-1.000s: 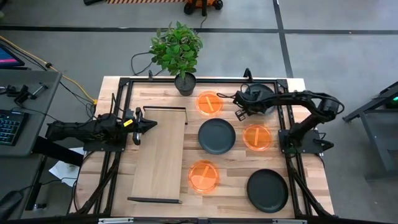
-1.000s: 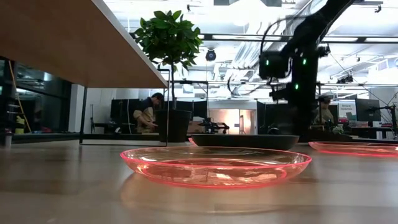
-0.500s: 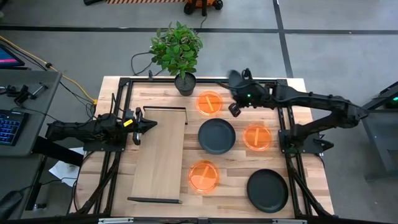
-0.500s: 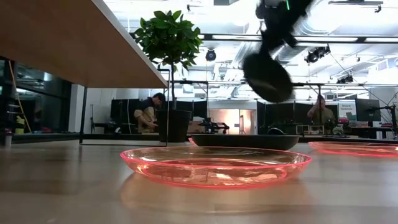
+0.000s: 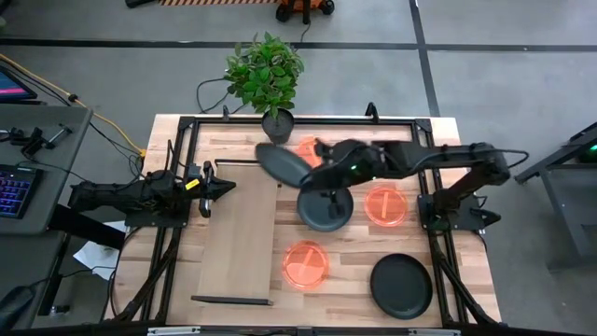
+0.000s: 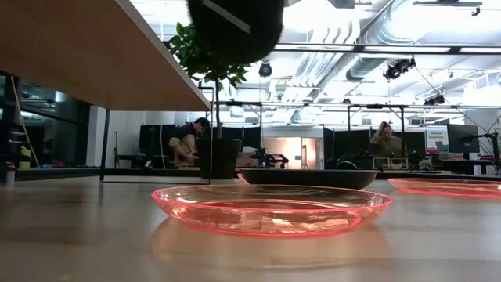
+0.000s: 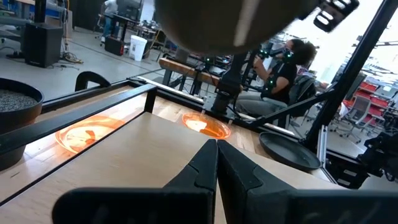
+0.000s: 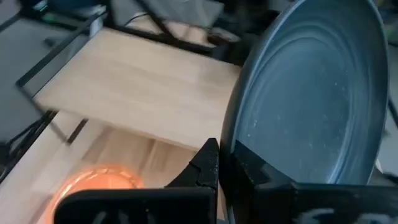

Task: Place and stack plates onto a shelf
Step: Put the top black plate on the shelf

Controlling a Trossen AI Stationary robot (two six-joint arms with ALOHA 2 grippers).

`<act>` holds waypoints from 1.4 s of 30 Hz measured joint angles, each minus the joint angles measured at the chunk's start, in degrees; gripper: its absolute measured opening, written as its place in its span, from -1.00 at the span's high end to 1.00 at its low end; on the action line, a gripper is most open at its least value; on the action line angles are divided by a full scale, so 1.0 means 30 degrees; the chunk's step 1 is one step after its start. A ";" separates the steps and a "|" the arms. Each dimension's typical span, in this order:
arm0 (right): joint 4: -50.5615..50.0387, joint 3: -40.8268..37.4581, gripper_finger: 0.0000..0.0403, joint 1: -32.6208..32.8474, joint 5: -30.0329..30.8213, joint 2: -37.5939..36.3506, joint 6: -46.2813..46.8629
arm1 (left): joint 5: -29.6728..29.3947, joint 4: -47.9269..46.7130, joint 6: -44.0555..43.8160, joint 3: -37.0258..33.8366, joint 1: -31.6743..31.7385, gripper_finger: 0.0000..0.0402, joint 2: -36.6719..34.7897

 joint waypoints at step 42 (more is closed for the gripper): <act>-0.0858 0.9163 1.00 0.1424 0.2100 1.0467 -0.3918 | 0.0264 -0.6251 -0.1697 1.6444 0.0006 1.00 0.7158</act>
